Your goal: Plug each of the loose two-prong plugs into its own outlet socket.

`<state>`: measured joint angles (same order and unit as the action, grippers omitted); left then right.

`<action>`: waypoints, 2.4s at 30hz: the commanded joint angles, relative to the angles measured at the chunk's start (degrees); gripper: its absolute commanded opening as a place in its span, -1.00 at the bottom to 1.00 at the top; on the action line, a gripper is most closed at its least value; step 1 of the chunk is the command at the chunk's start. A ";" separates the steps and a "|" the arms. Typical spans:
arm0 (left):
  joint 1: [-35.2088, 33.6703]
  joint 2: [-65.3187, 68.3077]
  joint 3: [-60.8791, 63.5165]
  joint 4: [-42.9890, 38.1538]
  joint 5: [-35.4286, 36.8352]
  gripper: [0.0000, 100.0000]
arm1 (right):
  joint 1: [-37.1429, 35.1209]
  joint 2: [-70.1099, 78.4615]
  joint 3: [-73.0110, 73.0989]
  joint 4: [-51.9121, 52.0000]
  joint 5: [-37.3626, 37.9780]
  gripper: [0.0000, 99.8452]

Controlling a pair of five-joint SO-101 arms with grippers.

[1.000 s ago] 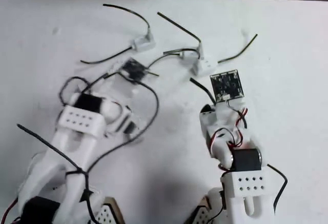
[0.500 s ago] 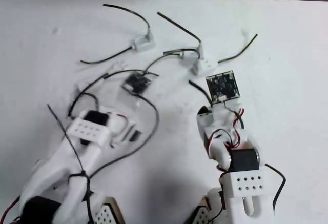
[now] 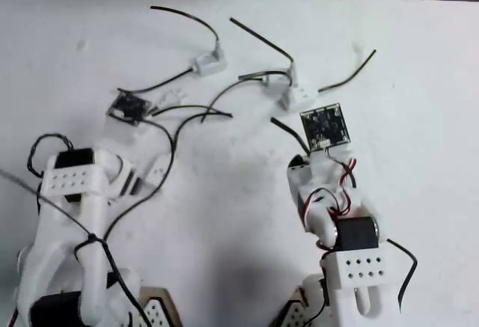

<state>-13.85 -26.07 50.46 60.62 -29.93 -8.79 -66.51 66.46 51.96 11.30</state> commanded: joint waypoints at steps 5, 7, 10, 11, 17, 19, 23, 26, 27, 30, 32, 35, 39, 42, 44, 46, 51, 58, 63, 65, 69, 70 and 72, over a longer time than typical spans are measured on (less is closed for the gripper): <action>6.29 -1.45 -7.03 1.14 0.00 -0.62 | -0.40 -1.01 -0.53 -0.75 0.53 -0.96; 7.78 -1.36 -5.89 -0.88 1.23 -0.62 | -0.40 -1.01 -0.53 -0.75 0.53 -0.96; 8.75 -1.01 -3.16 -5.71 3.08 -0.62 | -0.40 -1.01 -0.53 -0.75 0.53 -0.96; 8.75 -0.13 -2.73 -7.03 3.08 -0.62 | -0.40 -1.01 -0.53 -0.75 0.53 -0.96; 8.66 11.30 -5.98 -8.09 3.08 -0.57 | -0.31 -1.01 -0.53 -0.75 0.53 -0.96; 9.45 15.43 -8.70 -5.10 3.08 -0.57 | -0.31 -1.01 -0.53 -0.66 0.53 -0.96; 14.20 21.76 -12.57 0.09 2.99 -0.57 | -0.31 -1.01 -0.53 -0.66 0.53 -0.96; 19.56 24.75 -13.01 0.79 3.52 -0.57 | -0.31 -1.01 -0.53 -0.66 0.53 -0.96; 21.05 25.10 -13.27 1.41 3.60 -0.59 | -0.31 -1.01 -0.53 -0.66 0.53 -0.96; 25.27 25.19 -12.92 1.93 5.45 -0.63 | -0.31 -1.01 -0.53 -0.66 0.53 -0.96; 27.47 25.19 -12.75 2.64 6.42 -0.65 | -0.31 -1.01 -0.53 -0.66 0.53 -0.96; 29.49 25.01 -12.92 4.22 6.42 -0.68 | -0.31 -1.01 -0.53 -0.66 0.53 -0.96; 30.20 25.01 -13.01 5.01 6.51 -0.70 | -0.31 -1.01 -0.53 -0.66 0.53 -0.96; 29.67 24.84 -14.68 7.38 7.30 -0.70 | -0.31 -1.01 -0.53 -0.66 0.53 -0.96; 30.02 24.84 -16.62 10.11 7.30 -0.70 | -0.31 -0.92 -0.53 -0.66 0.53 -0.96; 30.20 24.84 -19.16 13.01 7.47 -0.69 | -0.31 -0.84 -0.53 -0.66 0.53 -0.96; 30.90 24.84 -24.53 18.20 9.76 -0.59 | -0.31 -0.66 -0.53 -0.66 0.53 -0.96; 35.74 24.84 -24.79 18.64 11.69 -0.59 | -0.31 -0.57 -0.53 -0.66 0.53 -0.96; 34.42 21.23 -25.41 18.73 12.75 -0.59 | -0.31 -0.57 -0.53 -0.66 0.53 -0.96; 33.36 16.92 -25.49 20.75 12.75 -0.59 | -0.31 -0.57 -0.53 -0.66 0.53 -0.96; 29.76 3.30 -25.32 24.88 11.78 -0.59 | -0.31 -0.57 -0.53 -0.57 0.53 -0.96; 28.09 -0.31 -24.97 25.76 10.46 -0.59 | -0.48 -0.57 -0.53 -0.13 0.53 -0.96; 23.43 -6.55 -24.88 27.34 8.62 -0.59 | -0.84 -0.75 -0.88 1.54 0.53 -0.96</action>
<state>14.81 -21.76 27.60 86.02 -19.30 -8.88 -66.51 66.46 52.04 11.30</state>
